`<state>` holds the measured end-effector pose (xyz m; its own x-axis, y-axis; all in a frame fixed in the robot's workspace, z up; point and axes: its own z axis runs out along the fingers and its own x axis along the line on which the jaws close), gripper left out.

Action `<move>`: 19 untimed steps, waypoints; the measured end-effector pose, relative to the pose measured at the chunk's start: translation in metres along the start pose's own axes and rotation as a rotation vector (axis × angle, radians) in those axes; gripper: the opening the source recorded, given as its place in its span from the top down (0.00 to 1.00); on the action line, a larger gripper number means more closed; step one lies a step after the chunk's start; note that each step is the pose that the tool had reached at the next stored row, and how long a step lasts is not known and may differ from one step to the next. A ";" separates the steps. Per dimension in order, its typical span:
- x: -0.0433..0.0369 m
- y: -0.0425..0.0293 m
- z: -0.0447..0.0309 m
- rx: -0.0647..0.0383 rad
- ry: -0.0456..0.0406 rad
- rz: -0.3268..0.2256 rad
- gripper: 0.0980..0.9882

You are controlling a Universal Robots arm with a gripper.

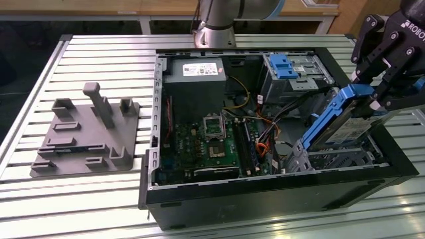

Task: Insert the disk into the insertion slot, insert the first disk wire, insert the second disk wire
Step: 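Insert the disk into the insertion slot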

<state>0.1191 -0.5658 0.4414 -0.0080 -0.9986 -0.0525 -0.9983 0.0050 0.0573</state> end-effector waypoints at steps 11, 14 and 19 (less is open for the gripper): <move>0.0003 -0.0047 0.0058 -0.019 -0.0008 0.017 0.70; 0.0005 -0.0063 0.0095 -0.024 -0.0011 0.022 0.70; 0.0012 -0.0087 0.0177 -0.028 -0.0014 0.027 0.70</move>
<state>0.1267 -0.5662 0.4233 -0.0353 -0.9980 -0.0519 -0.9958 0.0307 0.0865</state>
